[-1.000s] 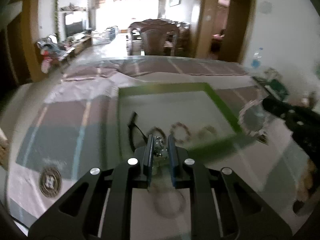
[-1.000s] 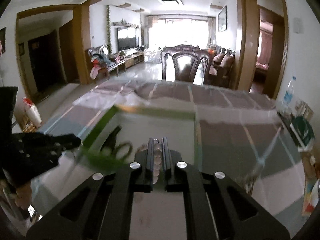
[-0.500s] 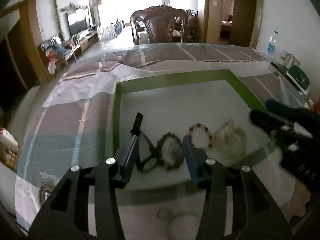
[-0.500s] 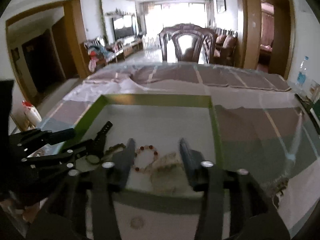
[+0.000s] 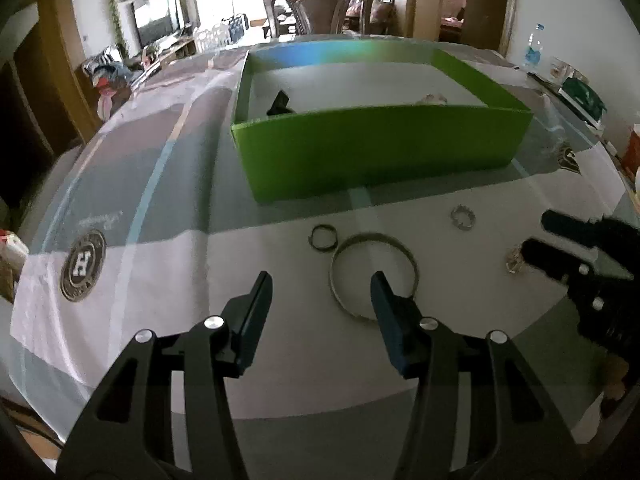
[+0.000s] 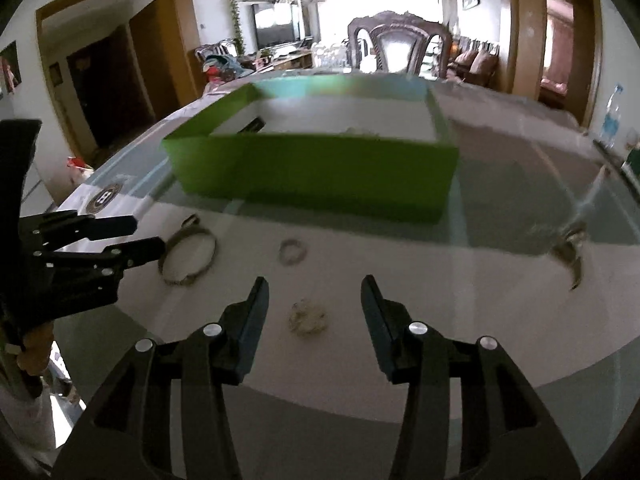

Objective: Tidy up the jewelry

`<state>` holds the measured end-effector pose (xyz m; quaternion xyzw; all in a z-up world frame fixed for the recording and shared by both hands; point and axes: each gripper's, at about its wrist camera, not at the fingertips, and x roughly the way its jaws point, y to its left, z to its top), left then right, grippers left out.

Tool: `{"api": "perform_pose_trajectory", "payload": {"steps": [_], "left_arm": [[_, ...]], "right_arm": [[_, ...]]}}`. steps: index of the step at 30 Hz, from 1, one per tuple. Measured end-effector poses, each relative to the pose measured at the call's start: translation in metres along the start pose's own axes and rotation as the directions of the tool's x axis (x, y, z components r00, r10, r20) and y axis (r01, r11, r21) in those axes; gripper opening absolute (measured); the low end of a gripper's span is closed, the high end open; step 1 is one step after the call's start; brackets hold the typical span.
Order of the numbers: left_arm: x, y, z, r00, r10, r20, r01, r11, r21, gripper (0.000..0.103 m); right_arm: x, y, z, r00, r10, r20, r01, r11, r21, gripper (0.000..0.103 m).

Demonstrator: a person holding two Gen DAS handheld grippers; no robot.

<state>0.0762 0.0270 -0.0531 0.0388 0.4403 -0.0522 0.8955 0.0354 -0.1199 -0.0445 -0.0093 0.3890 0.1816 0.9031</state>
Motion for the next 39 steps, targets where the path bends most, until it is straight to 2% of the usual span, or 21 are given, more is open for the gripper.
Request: {"api": "perform_pose_trajectory", "payload": {"steps": [8, 10, 12, 20, 23, 25, 28, 30, 36, 39], "left_arm": [[0.012, -0.002, -0.007, 0.999, -0.014, -0.031, 0.013, 0.999, -0.032, 0.050], [0.014, -0.003, -0.008, 0.999, -0.017, -0.034, 0.016, 0.999, -0.037, 0.043], [0.015, -0.005, -0.009, 0.999, -0.013, -0.033, 0.012, 0.999, -0.038, 0.041], [0.020, -0.007, -0.001, 0.999, -0.014, -0.034, 0.012, 0.999, -0.051, 0.041], [0.022, -0.010, 0.000, 1.000, 0.005, -0.023, -0.006, 0.999, -0.042, 0.039], [0.020, -0.011, -0.001, 1.000, 0.003, -0.020, -0.004, 0.999, -0.037, 0.030], [0.018, -0.012, -0.002, 1.000, 0.003, -0.023, -0.004, 0.999, -0.035, 0.020], [0.017, -0.014, -0.003, 1.000, 0.009, -0.024, -0.010, 0.999, -0.036, 0.018], [0.011, -0.021, -0.010, 0.999, 0.037, -0.010, -0.037, 0.999, -0.024, 0.017], [0.008, -0.024, -0.013, 1.000, 0.026, -0.016, -0.026, 0.999, -0.024, 0.017]], "right_arm": [[0.017, 0.009, -0.007, 0.998, -0.037, -0.045, 0.036, 0.999, -0.026, 0.048], [0.018, 0.008, -0.008, 0.998, -0.035, -0.047, 0.034, 0.999, -0.020, 0.047], [0.016, 0.007, -0.009, 0.999, -0.027, -0.044, 0.027, 1.000, -0.013, 0.047], [0.015, 0.005, -0.010, 0.998, -0.023, -0.053, 0.022, 1.000, -0.020, 0.047], [0.015, 0.006, -0.010, 0.998, -0.024, -0.053, 0.022, 0.999, -0.032, 0.032], [0.015, 0.005, -0.010, 0.998, -0.024, -0.052, 0.023, 0.999, -0.027, 0.023], [0.015, 0.003, -0.010, 0.999, -0.020, -0.051, 0.020, 1.000, -0.017, 0.021], [0.016, 0.002, -0.010, 0.999, -0.022, -0.050, 0.022, 1.000, -0.012, 0.021], [0.016, -0.003, -0.009, 0.999, -0.022, -0.045, 0.023, 1.000, 0.020, 0.021], [0.015, -0.005, -0.008, 0.999, -0.017, -0.044, 0.019, 0.999, 0.030, 0.021]]}}
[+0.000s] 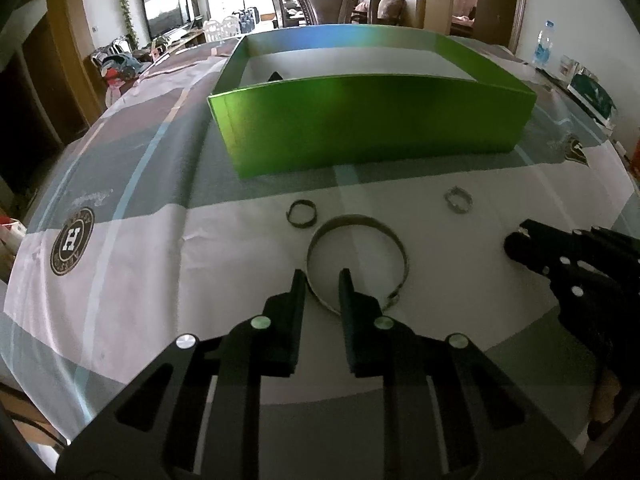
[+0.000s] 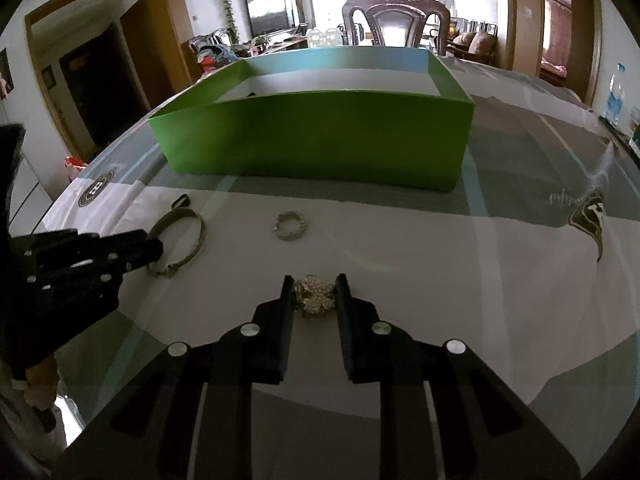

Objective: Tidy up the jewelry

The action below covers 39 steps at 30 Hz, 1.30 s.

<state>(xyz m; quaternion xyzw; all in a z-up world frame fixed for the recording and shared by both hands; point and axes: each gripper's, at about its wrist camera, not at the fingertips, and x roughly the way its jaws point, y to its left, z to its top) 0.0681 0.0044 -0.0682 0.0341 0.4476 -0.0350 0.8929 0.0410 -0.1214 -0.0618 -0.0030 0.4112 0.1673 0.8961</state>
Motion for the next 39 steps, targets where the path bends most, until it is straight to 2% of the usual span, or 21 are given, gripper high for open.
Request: {"api": "perform_pose_trajectory", "payload": {"steps": [7, 10, 14, 18, 24, 26, 31, 39], "left_arm": [[-0.007, -0.006, -0.005, 1.000, -0.028, 0.002, 0.028, 1.000, 0.012, 0.018], [-0.006, -0.005, -0.004, 1.000, -0.026, 0.002, 0.026, 1.000, 0.011, 0.025], [-0.001, -0.006, -0.003, 1.000, -0.020, 0.011, 0.020, 1.000, 0.010, 0.027], [0.003, -0.004, -0.001, 0.999, -0.020, 0.046, 0.021, 1.000, -0.006, 0.027], [0.008, -0.001, 0.000, 0.996, 0.004, 0.091, -0.002, 1.000, -0.023, 0.028], [0.009, -0.002, 0.001, 0.995, 0.015, 0.099, -0.013, 1.000, -0.017, 0.031], [0.009, 0.003, 0.002, 0.995, 0.016, 0.095, -0.012, 0.999, -0.045, 0.039], [0.010, 0.006, 0.002, 0.995, 0.029, 0.097, -0.024, 0.998, -0.051, 0.043]], "right_arm": [[0.001, -0.001, 0.001, 1.000, 0.012, -0.001, -0.012, 1.000, 0.008, 0.021], [0.000, -0.001, 0.002, 1.000, 0.013, -0.001, -0.013, 1.000, 0.008, 0.021], [-0.001, -0.003, 0.002, 1.000, 0.020, -0.001, -0.020, 1.000, 0.007, 0.023], [-0.001, -0.002, 0.002, 1.000, 0.004, 0.002, -0.004, 1.000, 0.006, 0.037], [-0.001, -0.002, 0.002, 1.000, -0.012, 0.004, 0.012, 1.000, 0.017, 0.037], [0.000, -0.001, 0.002, 1.000, -0.019, 0.003, 0.019, 1.000, 0.015, 0.037], [0.001, 0.001, 0.002, 1.000, -0.031, 0.001, 0.031, 0.999, 0.007, 0.037], [0.001, 0.002, 0.002, 0.999, -0.039, 0.000, 0.039, 0.999, -0.001, 0.037]]}}
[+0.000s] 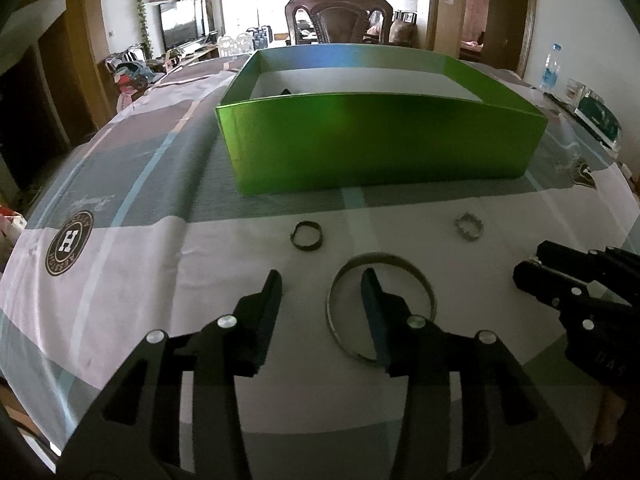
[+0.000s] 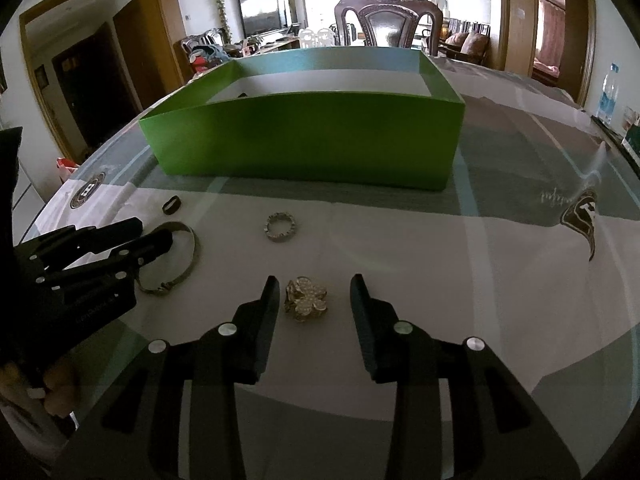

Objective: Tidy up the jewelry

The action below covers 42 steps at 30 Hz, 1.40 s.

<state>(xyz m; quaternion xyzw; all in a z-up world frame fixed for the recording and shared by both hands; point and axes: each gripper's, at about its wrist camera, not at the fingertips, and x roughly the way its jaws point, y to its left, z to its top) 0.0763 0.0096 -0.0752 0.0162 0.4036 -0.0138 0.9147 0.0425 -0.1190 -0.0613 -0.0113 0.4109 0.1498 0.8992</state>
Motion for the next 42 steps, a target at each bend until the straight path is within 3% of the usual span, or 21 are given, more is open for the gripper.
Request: {"api": "perform_pose_trajectory", "payload": {"steps": [26, 42], "left_arm": [[0.0011, 0.0002, -0.0001, 1.000, 0.003, 0.001, -0.003, 1.000, 0.002, 0.048], [0.0015, 0.0002, -0.0003, 1.000, 0.015, 0.000, -0.015, 1.000, -0.001, 0.053]], "right_arm": [[0.0001, -0.0016, 0.0001, 1.000, 0.005, 0.002, -0.005, 1.000, 0.010, 0.037], [-0.0012, -0.0020, -0.0007, 1.000, 0.009, 0.001, -0.009, 1.000, 0.004, 0.045]]}}
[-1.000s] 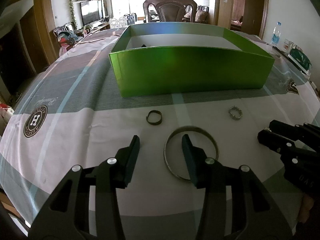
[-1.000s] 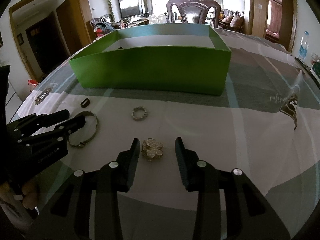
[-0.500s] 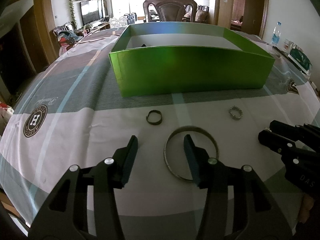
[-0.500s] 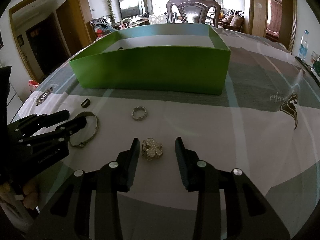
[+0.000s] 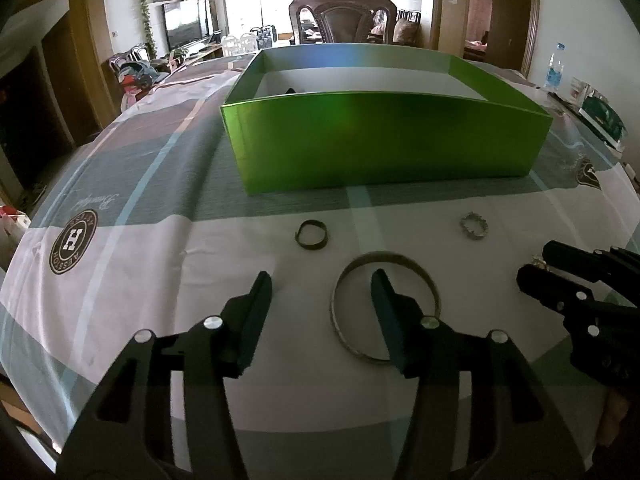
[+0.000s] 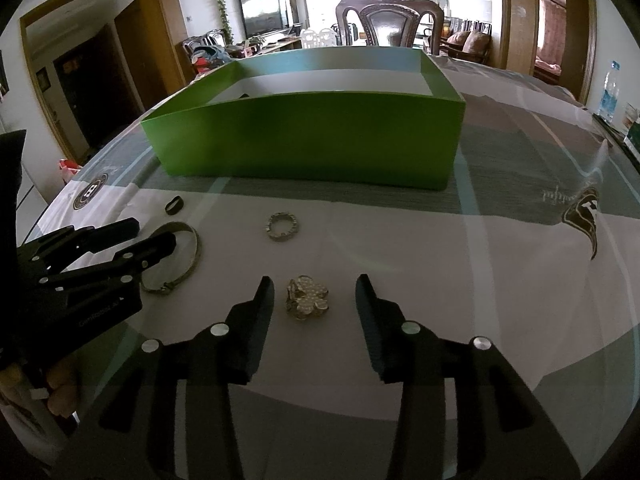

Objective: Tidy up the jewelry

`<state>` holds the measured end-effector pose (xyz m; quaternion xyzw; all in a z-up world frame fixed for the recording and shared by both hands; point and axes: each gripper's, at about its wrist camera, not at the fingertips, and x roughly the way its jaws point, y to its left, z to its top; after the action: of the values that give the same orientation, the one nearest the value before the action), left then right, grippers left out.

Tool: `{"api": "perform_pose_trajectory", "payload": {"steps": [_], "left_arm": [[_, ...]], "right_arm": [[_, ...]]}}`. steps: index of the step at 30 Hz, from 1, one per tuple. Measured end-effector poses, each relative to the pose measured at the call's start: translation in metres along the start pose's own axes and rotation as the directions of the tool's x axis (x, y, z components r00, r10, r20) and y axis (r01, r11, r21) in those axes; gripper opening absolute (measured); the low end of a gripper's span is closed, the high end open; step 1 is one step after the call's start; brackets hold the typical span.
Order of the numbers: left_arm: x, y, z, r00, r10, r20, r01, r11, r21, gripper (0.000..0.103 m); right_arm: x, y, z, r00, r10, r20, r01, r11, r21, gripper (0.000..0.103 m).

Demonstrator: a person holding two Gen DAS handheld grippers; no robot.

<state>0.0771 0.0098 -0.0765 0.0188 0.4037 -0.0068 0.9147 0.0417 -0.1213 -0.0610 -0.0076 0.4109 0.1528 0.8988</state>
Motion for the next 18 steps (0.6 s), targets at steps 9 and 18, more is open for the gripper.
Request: {"api": "perform_pose_trajectory", "payload": {"steps": [9, 18], "left_arm": [[-0.0006, 0.0002, -0.0009, 1.000, -0.003, 0.000, 0.003, 1.000, 0.000, 0.054], [-0.0003, 0.0001, -0.0008, 1.000, -0.008, -0.003, 0.008, 1.000, 0.003, 0.059]], "right_arm": [[0.0007, 0.0011, 0.0004, 1.000, -0.003, -0.001, 0.003, 1.000, -0.001, 0.047], [0.0006, 0.0010, 0.0004, 1.000, -0.001, -0.001, 0.001, 1.000, -0.002, 0.048]]}}
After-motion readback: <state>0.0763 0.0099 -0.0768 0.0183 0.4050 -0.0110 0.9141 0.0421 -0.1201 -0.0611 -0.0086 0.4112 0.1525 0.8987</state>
